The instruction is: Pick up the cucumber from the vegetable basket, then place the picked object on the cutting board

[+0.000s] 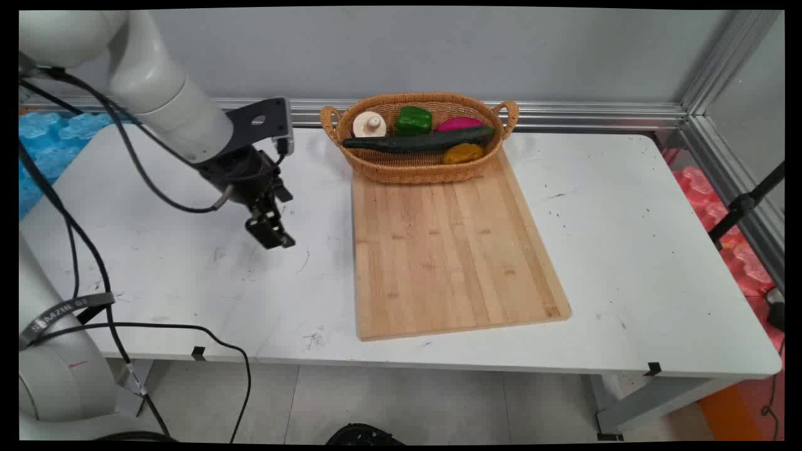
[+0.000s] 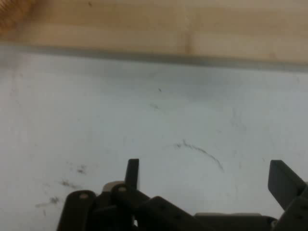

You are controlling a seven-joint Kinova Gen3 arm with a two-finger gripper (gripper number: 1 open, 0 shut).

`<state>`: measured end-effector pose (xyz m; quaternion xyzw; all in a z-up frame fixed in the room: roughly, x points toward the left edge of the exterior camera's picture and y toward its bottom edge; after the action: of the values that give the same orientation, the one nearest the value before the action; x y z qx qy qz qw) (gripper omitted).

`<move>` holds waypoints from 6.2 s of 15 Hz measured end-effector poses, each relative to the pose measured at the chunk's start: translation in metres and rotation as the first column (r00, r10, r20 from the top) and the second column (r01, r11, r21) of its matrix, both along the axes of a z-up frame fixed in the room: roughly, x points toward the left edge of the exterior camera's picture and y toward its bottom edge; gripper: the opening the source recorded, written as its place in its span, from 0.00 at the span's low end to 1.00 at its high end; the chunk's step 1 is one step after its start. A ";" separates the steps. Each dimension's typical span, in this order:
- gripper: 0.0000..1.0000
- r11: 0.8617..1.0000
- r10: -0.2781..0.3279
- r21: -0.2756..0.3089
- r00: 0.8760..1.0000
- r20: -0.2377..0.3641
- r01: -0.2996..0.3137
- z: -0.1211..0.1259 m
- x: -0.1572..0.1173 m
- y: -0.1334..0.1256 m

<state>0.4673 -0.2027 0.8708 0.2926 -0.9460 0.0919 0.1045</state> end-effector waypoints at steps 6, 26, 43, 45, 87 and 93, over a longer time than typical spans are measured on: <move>1.00 0.998 0.002 -0.066 1.000 -0.026 -0.004 0.007 -0.019 -0.042; 1.00 0.975 -0.093 -0.209 0.993 -0.077 0.075 -0.020 -0.057 -0.249; 0.00 0.983 -0.058 -0.183 0.987 -0.147 0.031 -0.063 -0.058 -0.295; 0.00 0.983 -0.052 -0.185 0.987 -0.151 0.023 -0.056 -0.061 -0.293; 0.00 1.000 -0.022 -0.002 0.966 -0.259 0.023 -0.066 -0.214 -0.030; 0.00 1.000 -0.030 -0.013 0.966 -0.257 0.027 -0.084 -0.212 -0.028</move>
<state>0.2554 -0.2308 0.7866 0.2880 -0.9281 0.0559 0.2292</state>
